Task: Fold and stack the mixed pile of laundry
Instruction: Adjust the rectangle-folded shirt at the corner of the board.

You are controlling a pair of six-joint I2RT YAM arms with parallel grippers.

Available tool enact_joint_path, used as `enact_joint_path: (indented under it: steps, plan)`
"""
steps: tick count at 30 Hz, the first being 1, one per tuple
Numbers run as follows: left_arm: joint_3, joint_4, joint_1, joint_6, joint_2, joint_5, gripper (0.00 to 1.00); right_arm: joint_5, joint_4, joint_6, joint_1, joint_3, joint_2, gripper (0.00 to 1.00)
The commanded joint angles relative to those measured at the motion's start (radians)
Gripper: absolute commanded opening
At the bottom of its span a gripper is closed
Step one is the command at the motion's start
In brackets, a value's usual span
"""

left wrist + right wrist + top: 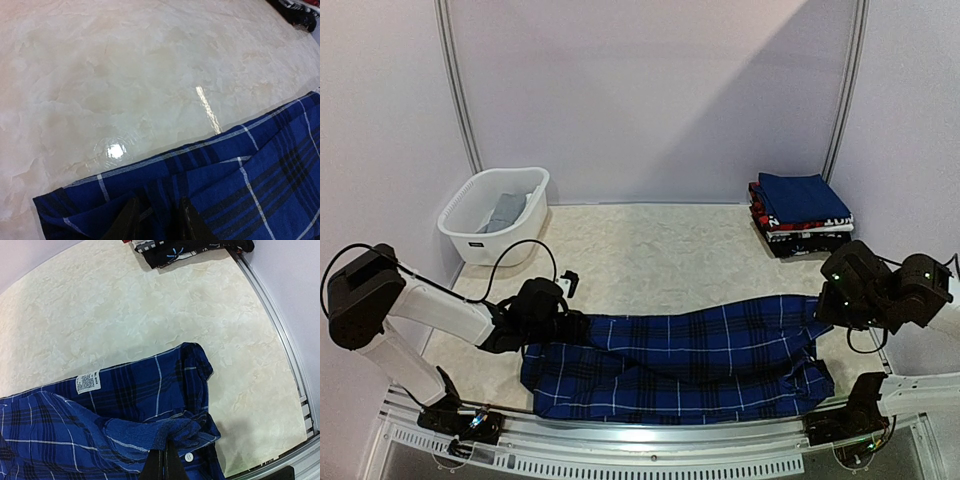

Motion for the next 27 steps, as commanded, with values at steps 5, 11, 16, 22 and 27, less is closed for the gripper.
enact_joint_path:
  steps: [5,11,16,22,27]
  plan:
    - [-0.027,-0.020,0.017,0.001,-0.049,-0.044,0.27,-0.109,0.190,-0.098,-0.198,-0.106,0.062,0.00]
    - [-0.037,-0.053,0.017,0.008,-0.098,-0.057,0.27,-0.189,0.314,-0.172,-0.328,-0.180,0.157,0.00]
    - [-0.044,-0.087,0.017,0.010,-0.153,-0.065,0.27,-0.185,0.335,-0.164,-0.337,-0.196,0.251,0.22]
    - [-0.038,-0.138,-0.008,0.021,-0.218,-0.068,0.28,-0.158,0.313,-0.187,-0.342,-0.134,0.235,0.72]
    - [-0.016,-0.239,-0.063,0.032,-0.300,-0.125,0.28,-0.338,0.358,-0.294,-0.338,-0.087,0.196,0.71]
